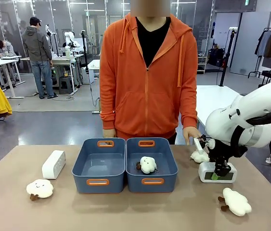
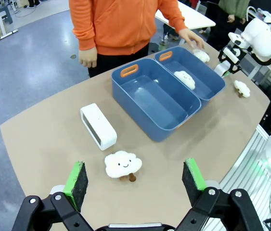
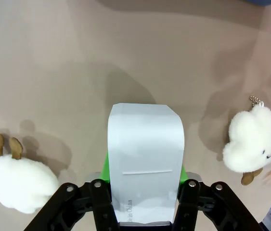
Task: Sort the digital clocks into the basket.
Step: Pick up the Digital clock from the table and place it into the empty Plastic storage basket.
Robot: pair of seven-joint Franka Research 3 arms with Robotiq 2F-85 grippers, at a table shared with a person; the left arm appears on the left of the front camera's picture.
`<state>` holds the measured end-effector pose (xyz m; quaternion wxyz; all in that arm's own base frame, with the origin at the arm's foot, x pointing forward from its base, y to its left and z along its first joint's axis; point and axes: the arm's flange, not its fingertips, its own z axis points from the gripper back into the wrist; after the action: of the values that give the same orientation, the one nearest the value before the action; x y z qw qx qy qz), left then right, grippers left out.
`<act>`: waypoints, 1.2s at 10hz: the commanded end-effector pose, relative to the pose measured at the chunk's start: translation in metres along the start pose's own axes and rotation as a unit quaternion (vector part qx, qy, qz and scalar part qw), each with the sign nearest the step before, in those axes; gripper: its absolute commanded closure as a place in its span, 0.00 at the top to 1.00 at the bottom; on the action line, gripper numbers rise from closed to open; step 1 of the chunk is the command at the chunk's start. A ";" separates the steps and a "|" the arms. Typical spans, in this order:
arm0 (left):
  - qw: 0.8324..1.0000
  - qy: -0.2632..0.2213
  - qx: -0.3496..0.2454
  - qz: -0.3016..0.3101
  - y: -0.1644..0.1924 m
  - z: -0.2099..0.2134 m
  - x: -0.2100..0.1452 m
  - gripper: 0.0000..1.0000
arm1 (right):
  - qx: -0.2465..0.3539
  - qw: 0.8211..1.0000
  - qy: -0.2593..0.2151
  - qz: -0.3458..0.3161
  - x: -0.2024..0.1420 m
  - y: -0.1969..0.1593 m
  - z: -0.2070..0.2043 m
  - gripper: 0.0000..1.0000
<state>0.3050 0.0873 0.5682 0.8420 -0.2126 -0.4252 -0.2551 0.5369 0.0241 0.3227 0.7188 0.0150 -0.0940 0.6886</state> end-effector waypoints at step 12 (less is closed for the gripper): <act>1.000 0.006 -0.003 -0.009 0.000 0.001 -0.001 1.00 | -0.123 0.955 -0.252 -0.100 -0.218 0.149 0.233 0.00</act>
<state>0.3048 0.0869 0.5684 0.8423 -0.2116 -0.4250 -0.2554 0.3576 -0.2264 0.5077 0.7405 0.1175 -0.3330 0.5718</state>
